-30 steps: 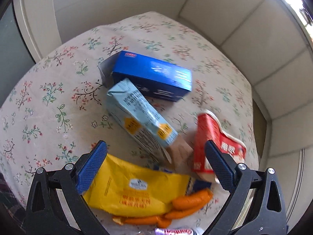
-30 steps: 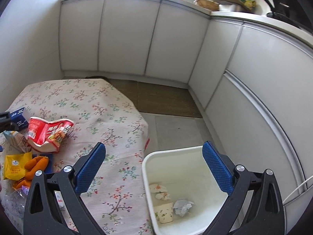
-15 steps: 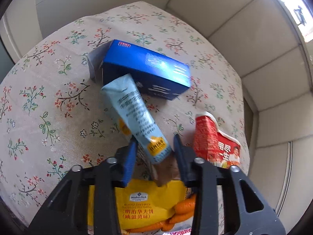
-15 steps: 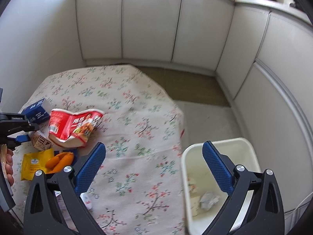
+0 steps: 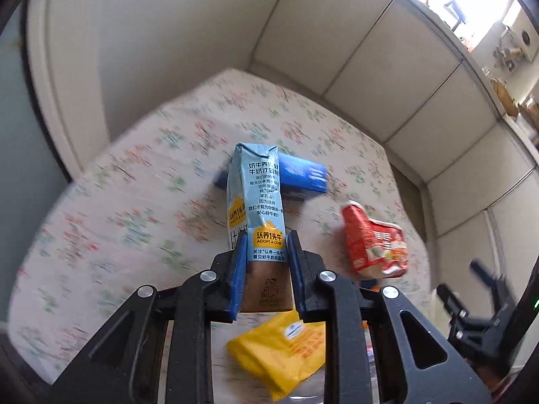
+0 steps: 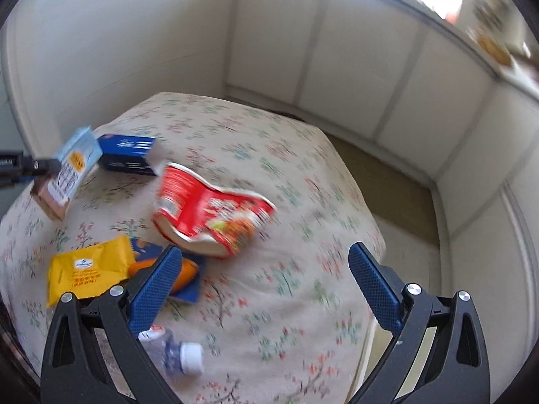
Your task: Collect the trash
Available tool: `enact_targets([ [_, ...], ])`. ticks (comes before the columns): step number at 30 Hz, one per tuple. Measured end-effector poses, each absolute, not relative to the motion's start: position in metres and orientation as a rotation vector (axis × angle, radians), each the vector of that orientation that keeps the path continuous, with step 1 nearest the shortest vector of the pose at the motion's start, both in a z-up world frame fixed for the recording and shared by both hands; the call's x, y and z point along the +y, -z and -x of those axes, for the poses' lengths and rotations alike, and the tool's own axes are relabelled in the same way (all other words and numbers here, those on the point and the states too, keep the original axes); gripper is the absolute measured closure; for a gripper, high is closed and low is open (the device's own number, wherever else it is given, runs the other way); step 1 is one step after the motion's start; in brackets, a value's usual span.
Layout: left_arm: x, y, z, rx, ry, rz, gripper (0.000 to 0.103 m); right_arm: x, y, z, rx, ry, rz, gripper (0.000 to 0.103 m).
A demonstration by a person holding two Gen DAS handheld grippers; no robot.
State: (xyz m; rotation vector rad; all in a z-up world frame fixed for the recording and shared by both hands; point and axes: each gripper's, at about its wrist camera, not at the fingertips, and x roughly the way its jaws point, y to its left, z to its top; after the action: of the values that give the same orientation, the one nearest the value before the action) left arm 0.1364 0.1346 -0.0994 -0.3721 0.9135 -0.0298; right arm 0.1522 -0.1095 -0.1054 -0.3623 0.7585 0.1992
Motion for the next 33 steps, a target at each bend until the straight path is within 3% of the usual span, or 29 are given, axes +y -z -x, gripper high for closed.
enact_targets([
  [6,0.173,0.101,-0.133,0.883,-0.027,0.466,0.08,-0.02,0.093,-0.196,0.709,-0.396,0.619,0.007],
  [15,0.194,0.106,-0.142,0.888,0.0,0.594,0.08,0.082,0.133,-0.242,0.739,-0.585,0.952,0.009],
  [19,0.198,0.104,-0.143,0.883,0.013,0.617,0.08,0.103,0.153,-0.259,0.796,-0.614,1.005,0.024],
  [23,0.205,0.105,-0.144,0.889,0.02,0.653,0.08,0.117,0.163,-0.274,0.827,-0.621,0.996,0.028],
  [27,0.209,0.104,-0.143,0.886,0.021,0.662,0.08,0.126,0.172,-0.282,0.882,-0.641,0.992,0.046],
  [33,0.214,0.104,-0.145,0.882,0.016,0.674,0.08,0.119,0.164,-0.289,0.92,-0.593,0.852,0.057],
])
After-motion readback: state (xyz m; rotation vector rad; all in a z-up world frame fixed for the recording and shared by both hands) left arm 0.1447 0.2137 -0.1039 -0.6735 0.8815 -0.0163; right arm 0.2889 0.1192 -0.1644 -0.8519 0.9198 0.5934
